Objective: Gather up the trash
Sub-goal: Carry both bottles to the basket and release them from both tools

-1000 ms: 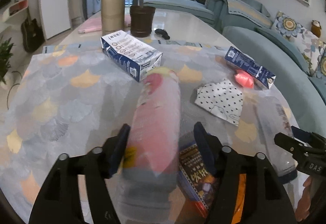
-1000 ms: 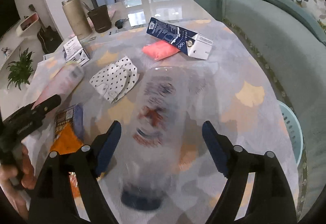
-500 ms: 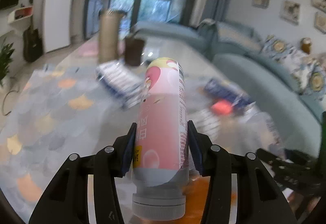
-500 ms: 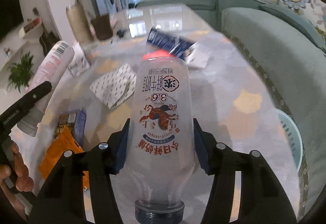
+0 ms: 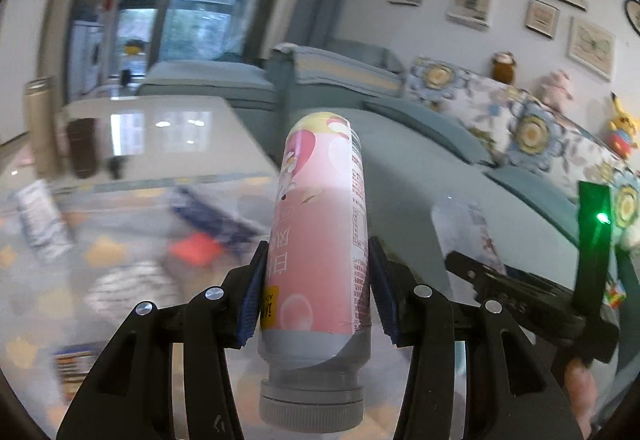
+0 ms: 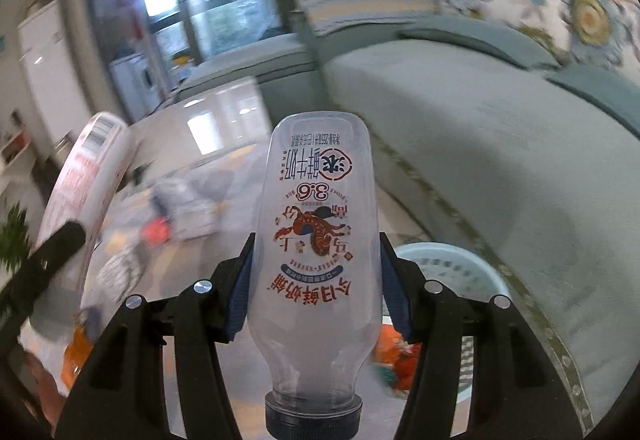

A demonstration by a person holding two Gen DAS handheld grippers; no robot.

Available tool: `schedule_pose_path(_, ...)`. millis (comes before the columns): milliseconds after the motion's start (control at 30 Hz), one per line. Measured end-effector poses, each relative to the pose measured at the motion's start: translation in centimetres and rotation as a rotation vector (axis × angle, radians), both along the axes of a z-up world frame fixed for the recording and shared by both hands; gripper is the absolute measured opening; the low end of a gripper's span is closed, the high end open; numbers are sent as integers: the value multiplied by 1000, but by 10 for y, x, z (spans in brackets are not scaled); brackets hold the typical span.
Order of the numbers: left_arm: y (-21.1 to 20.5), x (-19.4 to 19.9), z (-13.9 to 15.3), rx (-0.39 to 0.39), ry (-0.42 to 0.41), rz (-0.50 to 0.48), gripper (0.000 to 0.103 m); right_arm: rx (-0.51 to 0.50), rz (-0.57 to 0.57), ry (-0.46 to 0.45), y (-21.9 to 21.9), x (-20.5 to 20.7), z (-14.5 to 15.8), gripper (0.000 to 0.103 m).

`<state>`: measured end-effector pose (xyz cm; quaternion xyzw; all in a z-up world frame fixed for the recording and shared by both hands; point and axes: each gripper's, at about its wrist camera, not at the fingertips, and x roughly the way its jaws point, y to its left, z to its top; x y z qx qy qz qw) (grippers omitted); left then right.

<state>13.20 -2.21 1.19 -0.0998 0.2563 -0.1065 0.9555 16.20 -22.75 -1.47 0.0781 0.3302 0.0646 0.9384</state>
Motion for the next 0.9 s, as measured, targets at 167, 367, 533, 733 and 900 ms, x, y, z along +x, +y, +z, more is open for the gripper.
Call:
schedule_pose_path(167, -46, 30, -18, -59, 52, -86, 46, -21, -117, 44, -50, 19, -17, 53)
schedule_pose_path(367, -85, 52, -46, -93, 123, -146, 46, 5, -186, 153, -79, 39, -53, 53)
schedule_pose_path(533, -104, 63, -66, -102, 178, -185, 50, 15, -210, 213, -92, 48, -73, 53)
schedule_pose_path(733, -103, 62, -65, -70, 163, -171, 65, 69, -233, 235, -109, 48, -81, 55)
schedule_pose_path(900, -91, 56, -59, -68, 152, -161, 65, 88, -231, 225, -111, 44, -78, 55)
